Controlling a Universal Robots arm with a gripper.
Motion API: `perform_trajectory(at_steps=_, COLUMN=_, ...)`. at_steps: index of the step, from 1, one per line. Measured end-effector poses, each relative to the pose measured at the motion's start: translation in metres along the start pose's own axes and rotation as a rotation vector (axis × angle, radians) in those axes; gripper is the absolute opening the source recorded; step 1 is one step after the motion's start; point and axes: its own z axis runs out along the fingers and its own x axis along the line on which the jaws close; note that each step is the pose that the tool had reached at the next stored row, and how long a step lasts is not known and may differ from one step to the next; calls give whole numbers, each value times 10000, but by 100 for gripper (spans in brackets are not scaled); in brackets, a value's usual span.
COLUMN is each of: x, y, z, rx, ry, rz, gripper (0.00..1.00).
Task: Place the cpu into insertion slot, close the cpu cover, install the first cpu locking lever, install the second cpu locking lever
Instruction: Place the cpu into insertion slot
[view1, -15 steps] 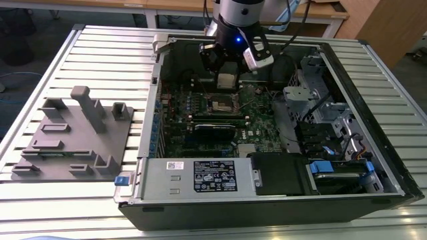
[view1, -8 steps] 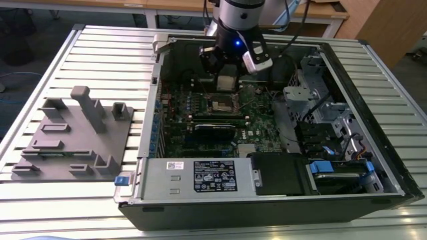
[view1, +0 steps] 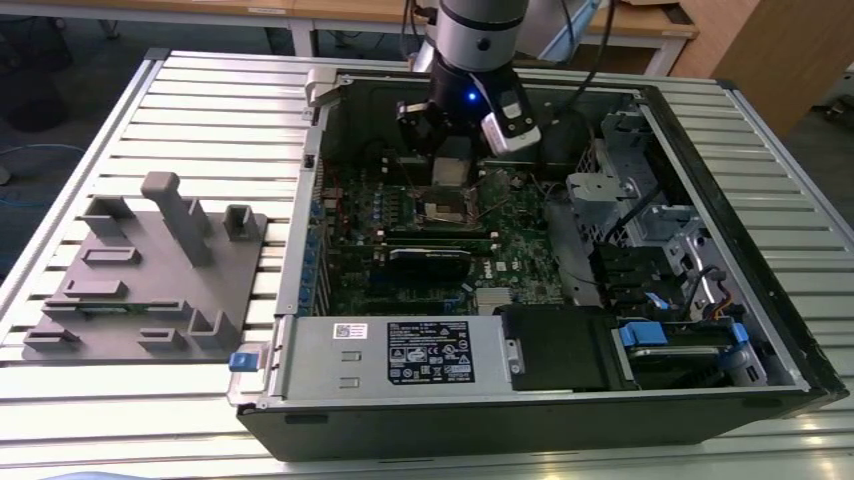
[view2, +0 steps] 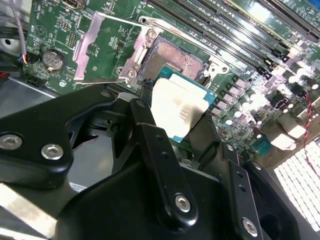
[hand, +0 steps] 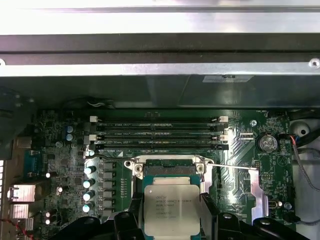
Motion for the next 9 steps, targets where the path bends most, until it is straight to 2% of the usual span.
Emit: perform_trajectory(at_steps=9, x=-1, y=-19, z=141, rx=-2, ry=-1, rz=0, gripper=54)
